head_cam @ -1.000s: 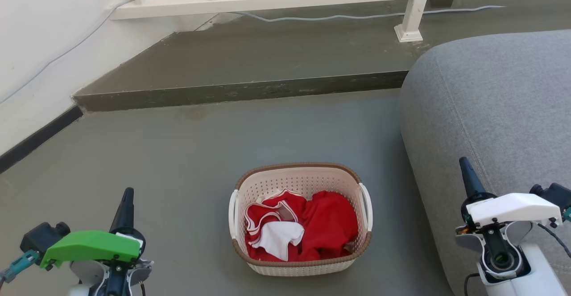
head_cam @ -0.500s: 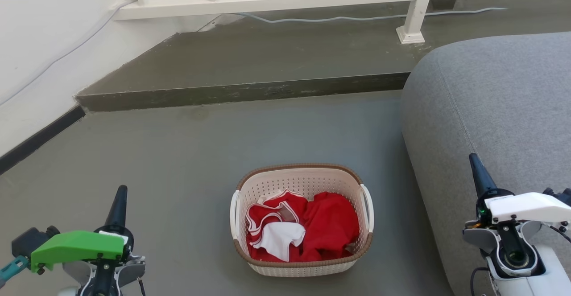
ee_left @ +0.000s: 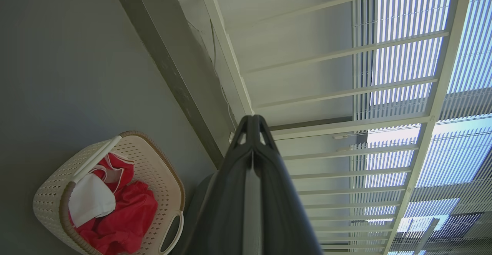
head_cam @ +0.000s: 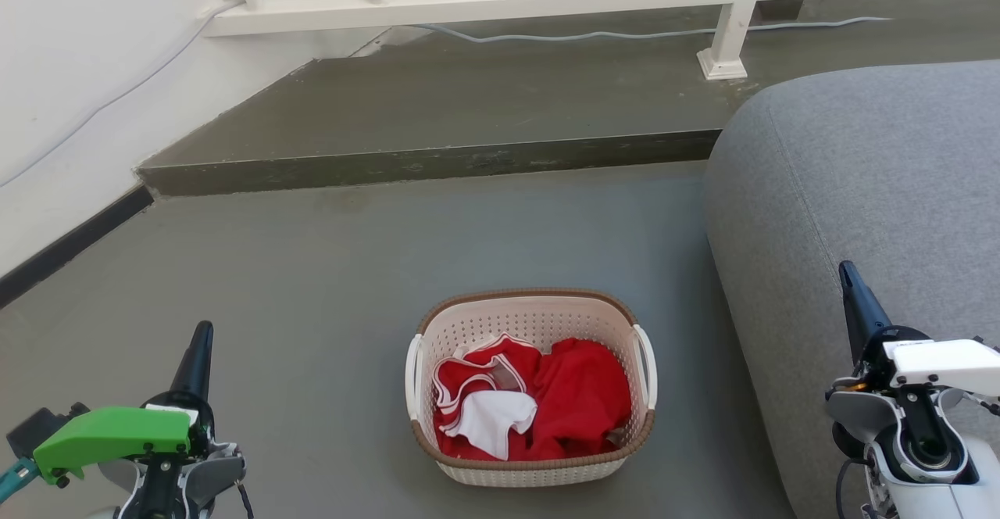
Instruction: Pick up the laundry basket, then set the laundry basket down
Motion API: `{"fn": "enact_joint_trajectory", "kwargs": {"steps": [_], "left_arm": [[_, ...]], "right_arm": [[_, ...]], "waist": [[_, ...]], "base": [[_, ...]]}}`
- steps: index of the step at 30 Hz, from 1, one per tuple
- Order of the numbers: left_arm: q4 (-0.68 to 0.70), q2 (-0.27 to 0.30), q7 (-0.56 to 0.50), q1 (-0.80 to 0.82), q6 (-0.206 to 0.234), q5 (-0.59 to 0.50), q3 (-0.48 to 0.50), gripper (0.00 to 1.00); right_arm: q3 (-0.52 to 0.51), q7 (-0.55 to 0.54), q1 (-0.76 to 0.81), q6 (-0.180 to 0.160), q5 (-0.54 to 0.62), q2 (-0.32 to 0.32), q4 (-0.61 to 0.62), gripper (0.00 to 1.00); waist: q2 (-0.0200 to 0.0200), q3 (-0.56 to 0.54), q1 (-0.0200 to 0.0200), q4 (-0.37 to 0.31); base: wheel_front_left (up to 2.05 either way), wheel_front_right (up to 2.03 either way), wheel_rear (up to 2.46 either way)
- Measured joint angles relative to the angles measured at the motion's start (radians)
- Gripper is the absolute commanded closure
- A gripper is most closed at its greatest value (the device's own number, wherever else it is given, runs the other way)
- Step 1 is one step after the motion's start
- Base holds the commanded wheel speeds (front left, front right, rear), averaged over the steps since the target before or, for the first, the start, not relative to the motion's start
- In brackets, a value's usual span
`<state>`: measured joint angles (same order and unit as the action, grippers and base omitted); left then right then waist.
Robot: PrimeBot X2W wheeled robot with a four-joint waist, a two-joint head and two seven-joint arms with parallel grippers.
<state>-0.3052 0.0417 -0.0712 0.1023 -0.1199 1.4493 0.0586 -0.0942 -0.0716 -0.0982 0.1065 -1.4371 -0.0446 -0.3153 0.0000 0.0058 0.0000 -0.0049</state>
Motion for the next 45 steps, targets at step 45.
{"fn": "enact_joint_trajectory", "kwargs": {"steps": [45], "left_arm": [[0.024,-0.005,-0.044,-0.001,-0.002,0.150,0.032,1.00]], "right_arm": [[-0.049,-0.041,0.005,0.008,-0.158,0.006,0.029,1.00]], "waist": [[0.0000,-0.003,0.0000,0.005]], "base": [[0.00,0.00,0.00]]}}
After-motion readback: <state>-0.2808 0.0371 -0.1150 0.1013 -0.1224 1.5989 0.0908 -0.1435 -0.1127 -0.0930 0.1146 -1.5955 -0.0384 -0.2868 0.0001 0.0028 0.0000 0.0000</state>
